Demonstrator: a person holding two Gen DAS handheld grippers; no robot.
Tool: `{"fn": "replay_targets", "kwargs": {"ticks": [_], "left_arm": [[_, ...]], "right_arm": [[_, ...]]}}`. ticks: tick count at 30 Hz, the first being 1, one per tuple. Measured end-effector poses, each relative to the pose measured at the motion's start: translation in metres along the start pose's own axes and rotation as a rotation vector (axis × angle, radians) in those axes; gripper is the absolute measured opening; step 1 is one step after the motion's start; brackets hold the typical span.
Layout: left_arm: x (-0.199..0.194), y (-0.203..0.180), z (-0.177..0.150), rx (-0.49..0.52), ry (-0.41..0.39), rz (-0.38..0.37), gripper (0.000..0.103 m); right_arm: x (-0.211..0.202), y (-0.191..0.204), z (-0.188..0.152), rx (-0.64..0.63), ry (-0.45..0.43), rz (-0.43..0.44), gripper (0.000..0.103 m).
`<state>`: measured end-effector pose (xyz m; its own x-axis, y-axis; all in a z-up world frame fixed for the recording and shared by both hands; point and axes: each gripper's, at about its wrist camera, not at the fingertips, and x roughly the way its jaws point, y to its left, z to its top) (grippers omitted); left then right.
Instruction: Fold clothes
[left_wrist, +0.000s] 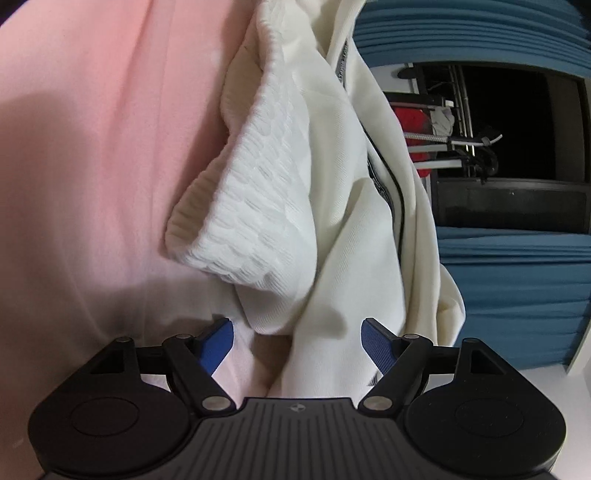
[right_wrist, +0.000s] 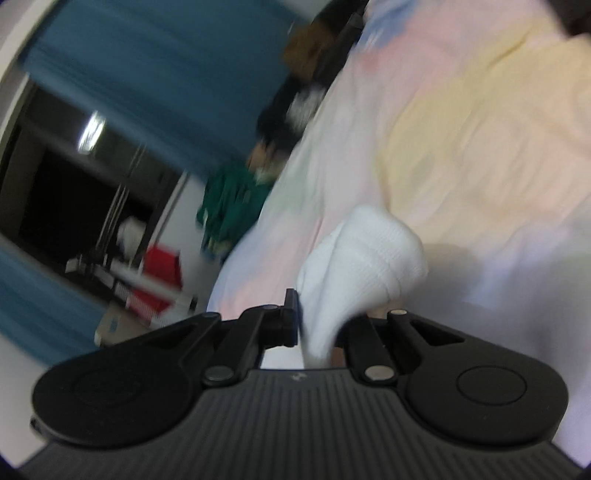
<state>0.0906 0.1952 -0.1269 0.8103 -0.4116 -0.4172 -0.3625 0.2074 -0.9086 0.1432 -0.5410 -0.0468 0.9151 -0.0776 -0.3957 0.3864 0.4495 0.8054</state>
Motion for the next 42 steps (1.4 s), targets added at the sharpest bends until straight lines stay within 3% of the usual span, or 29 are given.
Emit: {"fn": "replay_targets", "kwargs": {"ticks": [2,7,10,15,18,24,28,32,36,39,42], "left_arm": [[0.002,0.006,0.002,-0.041,-0.021,-0.006,0.075],[0.004,0.019,0.014,-0.148,-0.020,-0.049,0.066],[0.005,0.026,0.022,-0.178,-0.030,-0.059,0.056],[0.011,0.030,0.028,-0.171,-0.040,-0.046,0.039],[0.012,0.028,0.029,-0.156,-0.050,-0.055,0.035],[-0.010,0.010,0.036,-0.053,-0.085,-0.001,0.022],[-0.047,-0.020,0.043,0.070,-0.134,0.060,0.019],[-0.096,-0.038,0.059,0.118,-0.182,0.086,0.018],[-0.130,-0.031,0.080,0.077,-0.226,0.109,0.017],[-0.129,-0.008,0.087,-0.032,-0.189,0.116,0.020],[-0.116,-0.001,0.085,-0.096,-0.218,0.126,0.026]], "right_arm": [[-0.003,-0.016,0.009,0.052,-0.021,-0.028,0.009],[0.008,-0.060,0.009,0.203,0.095,-0.109,0.009],[0.004,-0.077,0.006,0.288,0.125,-0.091,0.009],[0.003,-0.083,-0.005,0.322,0.133,-0.119,0.009],[0.007,-0.079,-0.008,0.301,0.130,-0.138,0.009],[0.003,-0.081,-0.007,0.311,0.121,-0.125,0.009],[0.005,-0.084,-0.006,0.311,0.117,-0.120,0.009],[0.004,-0.089,-0.004,0.332,0.117,-0.108,0.009],[0.001,-0.082,-0.002,0.308,0.109,-0.097,0.009],[0.000,-0.075,-0.002,0.258,0.107,-0.112,0.009],[-0.002,-0.071,-0.003,0.201,0.112,-0.140,0.011]]}}
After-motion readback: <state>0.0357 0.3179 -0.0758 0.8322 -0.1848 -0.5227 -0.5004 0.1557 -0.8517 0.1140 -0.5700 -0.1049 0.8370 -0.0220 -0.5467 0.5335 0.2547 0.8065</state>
